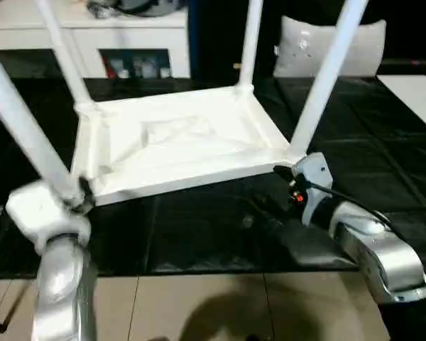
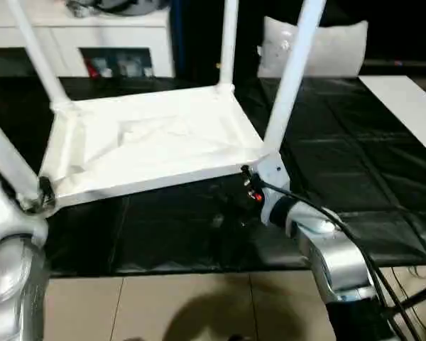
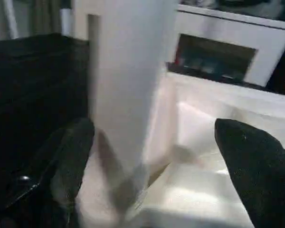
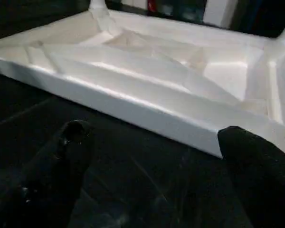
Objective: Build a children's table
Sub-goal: Rotate table base
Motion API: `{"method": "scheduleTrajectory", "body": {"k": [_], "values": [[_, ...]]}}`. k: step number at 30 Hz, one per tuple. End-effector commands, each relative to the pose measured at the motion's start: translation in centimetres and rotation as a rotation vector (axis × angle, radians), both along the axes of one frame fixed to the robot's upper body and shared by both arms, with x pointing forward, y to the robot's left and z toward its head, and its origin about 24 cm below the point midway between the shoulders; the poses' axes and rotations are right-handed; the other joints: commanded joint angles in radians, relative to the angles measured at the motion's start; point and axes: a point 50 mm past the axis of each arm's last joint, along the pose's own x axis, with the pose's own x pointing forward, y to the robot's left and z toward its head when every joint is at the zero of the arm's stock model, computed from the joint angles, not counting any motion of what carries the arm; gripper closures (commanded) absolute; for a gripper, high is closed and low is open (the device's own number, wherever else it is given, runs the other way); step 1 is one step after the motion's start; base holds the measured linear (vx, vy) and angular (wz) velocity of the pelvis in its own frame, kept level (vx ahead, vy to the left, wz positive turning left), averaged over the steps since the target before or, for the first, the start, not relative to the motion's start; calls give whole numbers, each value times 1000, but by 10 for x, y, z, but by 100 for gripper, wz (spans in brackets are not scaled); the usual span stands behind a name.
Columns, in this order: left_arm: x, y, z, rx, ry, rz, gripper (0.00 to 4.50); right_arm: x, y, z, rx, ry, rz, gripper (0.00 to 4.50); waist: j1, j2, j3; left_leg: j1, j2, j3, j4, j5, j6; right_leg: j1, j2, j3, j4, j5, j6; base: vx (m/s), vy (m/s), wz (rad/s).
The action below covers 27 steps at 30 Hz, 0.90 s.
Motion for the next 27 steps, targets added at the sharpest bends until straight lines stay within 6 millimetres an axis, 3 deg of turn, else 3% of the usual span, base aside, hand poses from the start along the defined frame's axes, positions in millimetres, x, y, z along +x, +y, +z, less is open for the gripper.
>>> {"method": "scheduleTrajectory", "body": {"k": [1,2,4,6,9,16,17,19,22,23,27], "values": [[6,8,-1,10,20,2,3,3,0,-2,-14,14,-20,0,-8,10,-49,14,29,-27,-78,-431,38,38,-64,44,-86,-561,93,0,0,0],[8,12,-1,16,27,10,3,3,0,-3,-18,20,-25,0,-7,6,-52,15,27,-26,-76,-414,35,39,-67,43,-88,-563,89,0,0,0],[19,24,0,32,50,29,3,3,1,-6,-15,36,-19,0,-5,14,-54,21,19,-22,-72,-397,38,33,-63,42,-90,-558,84,0,0,0],[24,31,2,18,50,55,3,2,3,-6,1,44,-6,0,-5,15,-55,17,23,-26,-75,-384,38,40,-64,41,-85,-537,80,0,0,0],[31,35,6,16,38,70,3,2,2,-10,-9,54,-8,0,1,18,-61,17,32,-27,-78,-358,40,41,-69,52,-72,-467,47,0,0,0],[38,41,7,16,24,47,3,3,1,-13,2,65,-17,0,17,15,-72,-1,30,-22,-72,-218,65,45,-74,67,-48,-362,-3,0,0,0],[40,41,7,11,16,21,3,4,1,-14,10,70,-23,0,18,-1,-71,-2,32,-19,-72,-214,71,43,-74,68,-50,-369,-5,0,0,0],[44,39,6,25,25,-62,3,5,0,-15,4,75,-27,0,23,10,-67,4,32,-18,-73,-231,64,40,-76,68,-51,-411,-5,0,0,0],[48,34,3,36,37,-202,3,8,-1,-19,-5,88,-48,0,23,13,-64,11,35,-20,-78,-278,47,37,-76,68,-55,-452,2,0,0,0],[47,26,-1,7,45,-394,3,14,-6,-25,-26,113,-105,0,23,12,-63,13,36,-20,-79,-283,43,35,-78,70,-56,-454,2,0,0,0],[41,18,-1,4,66,-639,3,25,-18,-37,-82,158,-188,0,37,10,-63,24,41,-16,-82,-300,19,27,-85,81,-46,-441,-38,0,0,0]]}}
